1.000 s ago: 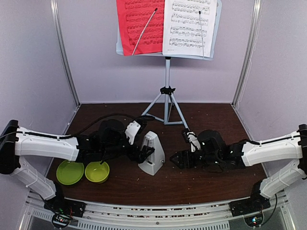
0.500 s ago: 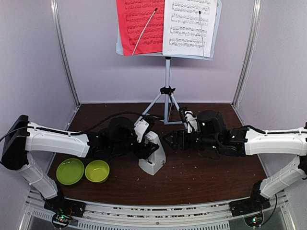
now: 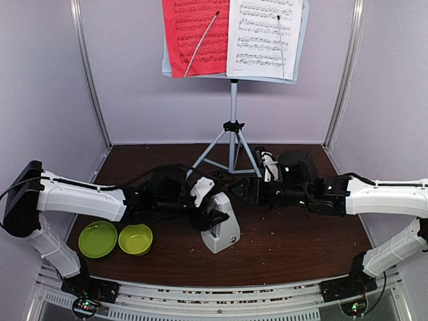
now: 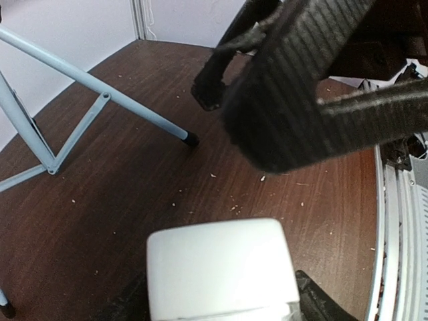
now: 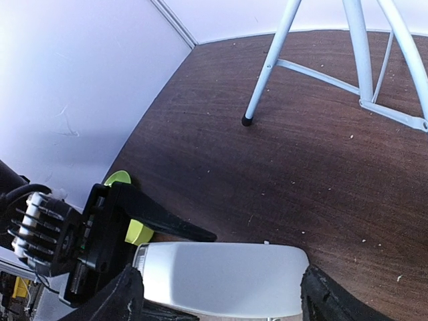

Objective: Set up the instrument practice props

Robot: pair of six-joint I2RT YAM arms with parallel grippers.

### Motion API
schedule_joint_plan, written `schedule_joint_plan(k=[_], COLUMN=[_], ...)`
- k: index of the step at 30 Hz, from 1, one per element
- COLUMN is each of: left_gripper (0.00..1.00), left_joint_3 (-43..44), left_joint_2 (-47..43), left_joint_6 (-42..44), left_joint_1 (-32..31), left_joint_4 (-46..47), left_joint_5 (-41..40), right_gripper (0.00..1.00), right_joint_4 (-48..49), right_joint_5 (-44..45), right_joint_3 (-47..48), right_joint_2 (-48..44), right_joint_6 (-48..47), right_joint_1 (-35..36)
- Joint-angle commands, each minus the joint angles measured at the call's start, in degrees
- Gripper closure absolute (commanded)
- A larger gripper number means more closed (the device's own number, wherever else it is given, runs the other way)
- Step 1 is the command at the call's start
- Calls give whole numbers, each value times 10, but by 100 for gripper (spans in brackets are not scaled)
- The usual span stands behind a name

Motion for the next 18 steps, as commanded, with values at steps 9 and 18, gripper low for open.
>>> schedule_joint_plan(k=[9,18], left_gripper=[30,44], left_joint_3=[-8,-25], left_joint_2=[-73,-88], left_joint_6=[-10,-8], left_joint_1=[-2,-2], left_joint_4=[4,-6], left_joint_5=[-31,-32], right_gripper=[20,23], right_joint_4=[68,81], right_joint_5=[-75,-80], right_joint_3=[-1,-9], right_joint_2=[39,71], right_joint_6=[75,100], right_joint_1=[-2,-3])
